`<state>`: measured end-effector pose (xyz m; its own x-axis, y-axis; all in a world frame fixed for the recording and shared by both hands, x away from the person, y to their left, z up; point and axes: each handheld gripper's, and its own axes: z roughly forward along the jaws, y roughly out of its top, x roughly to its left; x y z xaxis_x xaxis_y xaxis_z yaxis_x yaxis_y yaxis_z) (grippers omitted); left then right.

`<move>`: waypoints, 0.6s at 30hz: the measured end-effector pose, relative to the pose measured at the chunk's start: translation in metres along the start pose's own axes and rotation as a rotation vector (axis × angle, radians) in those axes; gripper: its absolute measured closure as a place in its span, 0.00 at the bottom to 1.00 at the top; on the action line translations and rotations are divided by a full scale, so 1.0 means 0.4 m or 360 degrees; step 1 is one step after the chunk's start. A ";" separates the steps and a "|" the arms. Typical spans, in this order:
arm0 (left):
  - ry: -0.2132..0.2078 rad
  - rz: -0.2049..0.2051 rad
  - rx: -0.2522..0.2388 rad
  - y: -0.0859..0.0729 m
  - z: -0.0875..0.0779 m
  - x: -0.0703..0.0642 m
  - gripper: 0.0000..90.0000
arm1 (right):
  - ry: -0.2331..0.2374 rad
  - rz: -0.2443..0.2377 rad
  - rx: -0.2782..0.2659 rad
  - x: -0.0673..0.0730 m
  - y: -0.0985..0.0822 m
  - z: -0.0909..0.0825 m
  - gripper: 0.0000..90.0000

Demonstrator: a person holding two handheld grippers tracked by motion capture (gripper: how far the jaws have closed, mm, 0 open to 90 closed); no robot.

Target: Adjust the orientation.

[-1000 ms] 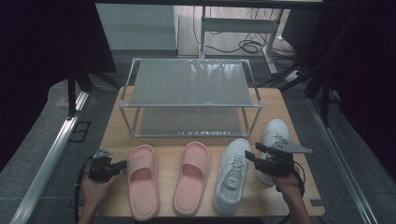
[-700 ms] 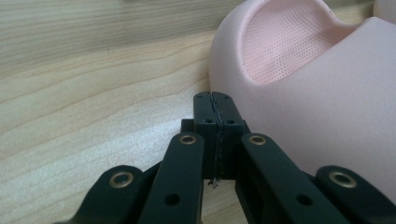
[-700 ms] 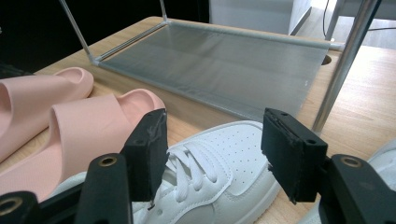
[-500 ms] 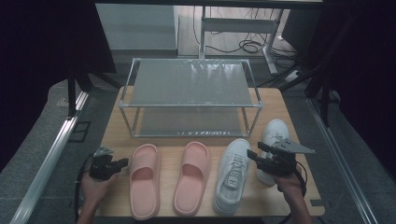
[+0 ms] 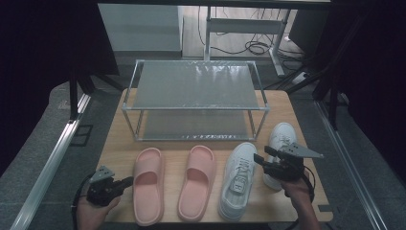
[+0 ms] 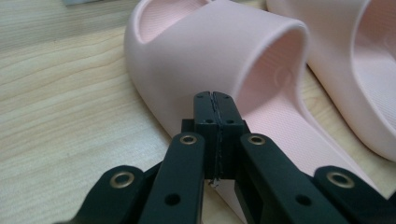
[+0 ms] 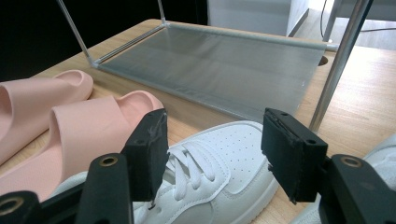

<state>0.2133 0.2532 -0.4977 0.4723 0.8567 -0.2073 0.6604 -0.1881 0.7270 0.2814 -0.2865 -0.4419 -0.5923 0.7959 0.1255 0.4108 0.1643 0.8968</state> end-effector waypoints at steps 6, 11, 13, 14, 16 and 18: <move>-0.0027 0.0027 -0.0020 -0.005 -0.018 -0.028 1.00 | 0.0001 -0.0001 0.0002 0.000 -0.001 0.002 0.46; -0.0067 0.0049 0.0040 -0.010 0.015 -0.039 1.00 | 0.0000 -0.0006 0.0009 0.001 -0.003 0.001 0.46; -0.0055 0.0046 0.0046 -0.010 0.022 -0.037 1.00 | 0.0000 -0.0009 0.0007 0.002 -0.002 0.000 0.46; -0.0052 0.0043 0.0048 -0.009 0.024 -0.035 1.00 | 0.0001 -0.0010 0.0007 0.003 -0.002 0.000 0.46; -0.0053 0.0040 0.0043 -0.007 0.026 -0.032 1.00 | 0.0002 -0.0011 0.0007 0.003 -0.002 0.000 0.46; -0.0071 0.0033 0.0045 -0.004 0.027 -0.026 1.00 | 0.0002 -0.0012 0.0007 0.005 -0.002 0.000 0.46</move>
<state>0.2137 0.2391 -0.5038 0.5112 0.8304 -0.2217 0.6660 -0.2197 0.7128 0.2800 -0.2851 -0.4425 -0.5962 0.7939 0.1191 0.4092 0.1729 0.8959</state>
